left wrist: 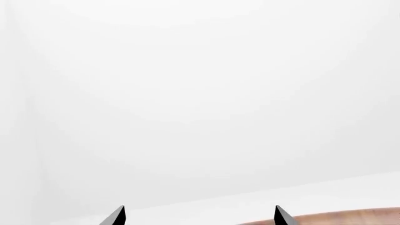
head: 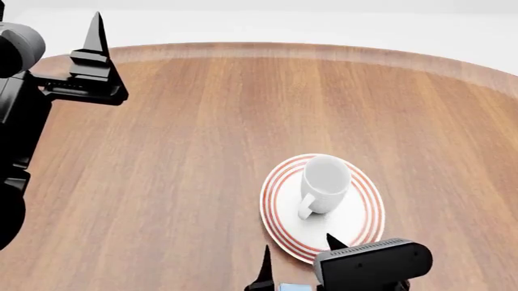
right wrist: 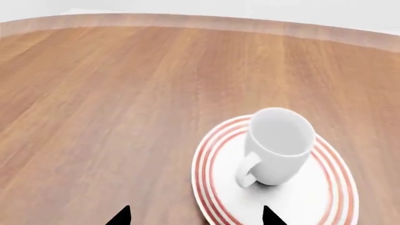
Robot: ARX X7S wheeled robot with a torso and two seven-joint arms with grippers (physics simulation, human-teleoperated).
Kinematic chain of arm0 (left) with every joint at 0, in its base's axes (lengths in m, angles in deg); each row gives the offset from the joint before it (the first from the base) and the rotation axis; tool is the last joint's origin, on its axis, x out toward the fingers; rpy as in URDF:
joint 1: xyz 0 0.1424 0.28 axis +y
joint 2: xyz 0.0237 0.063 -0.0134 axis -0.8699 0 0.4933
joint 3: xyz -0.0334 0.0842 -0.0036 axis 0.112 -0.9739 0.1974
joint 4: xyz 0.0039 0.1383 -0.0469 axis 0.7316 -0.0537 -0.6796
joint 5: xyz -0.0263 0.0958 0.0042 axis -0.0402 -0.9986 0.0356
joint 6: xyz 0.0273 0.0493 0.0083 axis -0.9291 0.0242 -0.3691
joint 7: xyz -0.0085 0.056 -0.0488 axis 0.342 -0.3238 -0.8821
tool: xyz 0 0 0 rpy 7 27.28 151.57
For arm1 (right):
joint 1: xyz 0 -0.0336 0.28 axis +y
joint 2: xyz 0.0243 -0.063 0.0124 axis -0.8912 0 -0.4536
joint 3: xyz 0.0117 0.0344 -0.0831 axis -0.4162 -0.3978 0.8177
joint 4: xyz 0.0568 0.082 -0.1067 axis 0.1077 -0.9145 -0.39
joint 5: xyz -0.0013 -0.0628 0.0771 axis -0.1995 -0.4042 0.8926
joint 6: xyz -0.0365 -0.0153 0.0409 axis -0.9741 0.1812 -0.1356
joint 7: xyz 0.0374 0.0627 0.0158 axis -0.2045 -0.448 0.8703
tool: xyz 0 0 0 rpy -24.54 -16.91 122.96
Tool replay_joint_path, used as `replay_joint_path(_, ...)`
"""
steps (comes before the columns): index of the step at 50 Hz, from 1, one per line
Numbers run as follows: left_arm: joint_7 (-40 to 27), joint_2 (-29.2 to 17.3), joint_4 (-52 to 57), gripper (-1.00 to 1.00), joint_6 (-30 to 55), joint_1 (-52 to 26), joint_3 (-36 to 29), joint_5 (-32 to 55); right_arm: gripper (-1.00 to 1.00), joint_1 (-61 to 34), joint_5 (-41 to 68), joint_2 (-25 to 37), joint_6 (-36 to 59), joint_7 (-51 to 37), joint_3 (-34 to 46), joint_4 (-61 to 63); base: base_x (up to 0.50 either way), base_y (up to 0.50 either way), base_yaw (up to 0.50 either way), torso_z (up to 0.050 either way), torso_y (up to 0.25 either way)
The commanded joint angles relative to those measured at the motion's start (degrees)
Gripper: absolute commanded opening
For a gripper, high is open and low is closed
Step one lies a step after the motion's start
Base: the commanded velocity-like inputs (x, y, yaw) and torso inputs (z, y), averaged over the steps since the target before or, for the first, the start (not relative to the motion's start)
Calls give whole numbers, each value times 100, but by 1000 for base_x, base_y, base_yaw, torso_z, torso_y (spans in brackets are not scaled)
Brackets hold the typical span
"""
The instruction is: Pick up the white mug and put it on the plate, and put the chocolate pudding to the right of the plate.
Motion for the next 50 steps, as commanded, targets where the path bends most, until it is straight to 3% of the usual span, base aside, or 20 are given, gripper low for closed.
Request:
replay_joint_path(1, 140, 117, 9, 100, 41, 19, 139, -75, 100, 671, -108, -158, 408, 0, -484, 31, 0, 0, 0, 0, 0)
replay_joint_path(30, 134, 137, 30, 100, 70, 55, 165, -59, 100, 1972, 12, -557, 1392, 1, -1939, 30, 0, 0, 0, 0, 0)
replay_joint_path(50, 140, 132, 9, 100, 37, 124, 178, -84, 100, 1703, 17, -474, 1070, 1, -1399, 30, 0, 0, 0, 0, 0)
